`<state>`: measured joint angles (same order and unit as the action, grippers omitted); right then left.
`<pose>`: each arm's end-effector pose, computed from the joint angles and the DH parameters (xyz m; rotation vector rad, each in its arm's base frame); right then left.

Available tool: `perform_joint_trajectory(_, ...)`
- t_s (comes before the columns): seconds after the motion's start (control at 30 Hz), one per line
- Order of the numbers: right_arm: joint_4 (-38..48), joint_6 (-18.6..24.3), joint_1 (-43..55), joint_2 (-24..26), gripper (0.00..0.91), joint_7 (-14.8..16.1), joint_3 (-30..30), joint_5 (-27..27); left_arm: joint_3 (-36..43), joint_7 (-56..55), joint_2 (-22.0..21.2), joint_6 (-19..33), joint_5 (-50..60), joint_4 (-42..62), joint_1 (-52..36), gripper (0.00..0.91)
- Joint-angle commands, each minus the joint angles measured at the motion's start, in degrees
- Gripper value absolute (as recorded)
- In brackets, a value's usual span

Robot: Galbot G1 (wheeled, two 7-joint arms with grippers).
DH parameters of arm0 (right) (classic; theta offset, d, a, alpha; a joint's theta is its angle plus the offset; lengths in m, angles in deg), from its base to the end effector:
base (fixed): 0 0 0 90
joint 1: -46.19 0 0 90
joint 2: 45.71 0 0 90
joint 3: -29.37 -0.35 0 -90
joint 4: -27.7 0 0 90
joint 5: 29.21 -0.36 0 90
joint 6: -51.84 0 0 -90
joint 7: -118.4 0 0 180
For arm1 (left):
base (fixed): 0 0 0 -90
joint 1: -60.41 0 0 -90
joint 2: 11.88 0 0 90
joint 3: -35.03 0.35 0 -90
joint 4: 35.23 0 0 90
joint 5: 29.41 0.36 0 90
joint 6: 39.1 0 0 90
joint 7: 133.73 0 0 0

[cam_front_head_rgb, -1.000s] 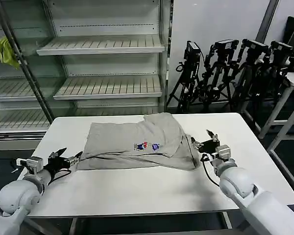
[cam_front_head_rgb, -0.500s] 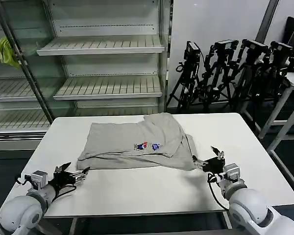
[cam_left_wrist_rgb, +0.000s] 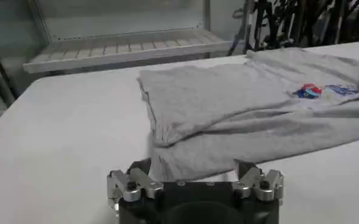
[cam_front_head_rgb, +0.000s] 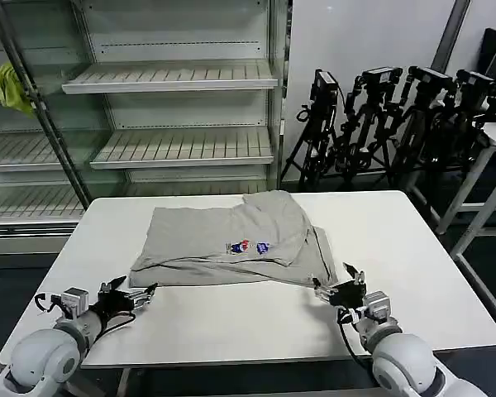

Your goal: Fold and organize the clothes.

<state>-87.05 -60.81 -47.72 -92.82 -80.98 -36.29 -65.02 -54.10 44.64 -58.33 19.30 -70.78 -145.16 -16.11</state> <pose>0.2810 -0.0369 -0.2575 0.3513 -2.7533 0.2610 0.2899 0.1529 -0.2425 -0.2824 -2.5903 -0.1087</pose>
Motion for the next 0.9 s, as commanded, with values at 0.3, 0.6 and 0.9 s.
perform_joint_trajectory(0.3, 5.73, 0.87, 0.66, -3.42, 0.282, 0.64, 1.24, 1.86, 1.63, 0.28, -0.67, 0.17, 0.75, 1.98, -2.7, 0.625)
perform_joint_trajectory(0.6, 6.6, 1.37, -0.39, -3.83, 0.0, 1.47, 1.37, 2.65, 0.97, 0.79, -0.68, 0.62, 1.12, 1.45, -1.5, 0.101)
perform_joint_trajectory(0.9, 5.13, 1.62, -2.04, -3.63, 0.0, 1.68, 0.64, 3.17, -0.31, 1.67, -0.7, 1.61, 1.76, 0.54, 0.58, 0.04)
